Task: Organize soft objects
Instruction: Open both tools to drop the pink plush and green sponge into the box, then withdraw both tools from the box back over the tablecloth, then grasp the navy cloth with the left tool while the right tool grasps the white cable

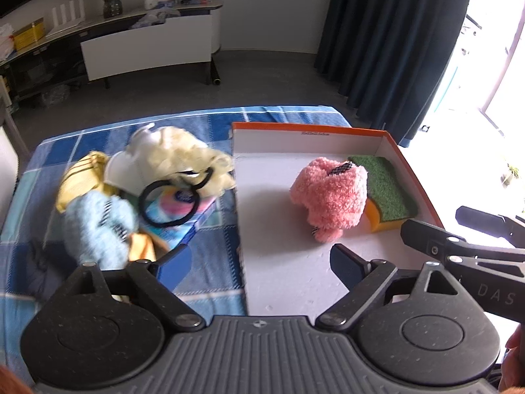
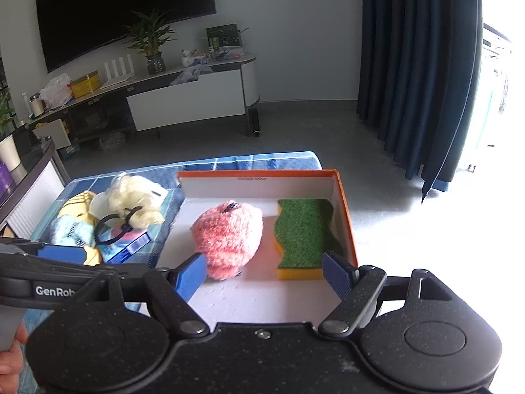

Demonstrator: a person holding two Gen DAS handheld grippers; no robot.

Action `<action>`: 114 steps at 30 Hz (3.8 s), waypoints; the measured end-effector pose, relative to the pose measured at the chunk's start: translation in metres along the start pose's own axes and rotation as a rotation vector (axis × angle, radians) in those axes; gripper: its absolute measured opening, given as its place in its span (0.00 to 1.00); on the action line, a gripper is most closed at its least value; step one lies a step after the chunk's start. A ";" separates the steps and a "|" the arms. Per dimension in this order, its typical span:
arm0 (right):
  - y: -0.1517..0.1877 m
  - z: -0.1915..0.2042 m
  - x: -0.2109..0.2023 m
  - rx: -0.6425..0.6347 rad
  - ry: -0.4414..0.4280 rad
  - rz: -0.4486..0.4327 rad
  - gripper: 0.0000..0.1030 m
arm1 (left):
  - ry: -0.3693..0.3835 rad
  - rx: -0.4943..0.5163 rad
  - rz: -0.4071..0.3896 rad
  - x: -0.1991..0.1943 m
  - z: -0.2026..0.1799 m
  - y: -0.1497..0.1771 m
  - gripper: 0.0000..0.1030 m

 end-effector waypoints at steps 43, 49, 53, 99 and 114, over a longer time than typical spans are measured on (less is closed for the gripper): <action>0.025 0.121 -0.008 -0.179 -0.129 0.040 0.89 | -0.074 -0.189 -0.043 -0.055 0.107 0.065 0.92; 0.032 0.134 -0.002 -0.197 -0.150 0.060 0.89 | -0.068 -0.210 -0.036 -0.054 0.121 0.075 0.92; 0.036 0.142 0.003 -0.212 -0.161 0.074 0.89 | -0.065 -0.222 -0.030 -0.053 0.131 0.083 0.92; 0.048 0.108 0.035 -0.100 -0.178 0.143 0.89 | -0.179 -0.090 -0.097 0.029 0.131 0.070 0.71; 0.049 0.128 0.031 -0.150 -0.201 0.149 0.89 | -0.037 -0.092 -0.164 -0.023 0.143 0.122 0.70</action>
Point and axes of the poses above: each gripper's, at about its wrist camera, not at the fingertips, and x roughly the way its jaws point, z to its left, y to its underside, the point moved 4 cm from there along x, roughly the way its jaws point, and after that the axes turned 13 degrees about z, right-handed, at the moved point
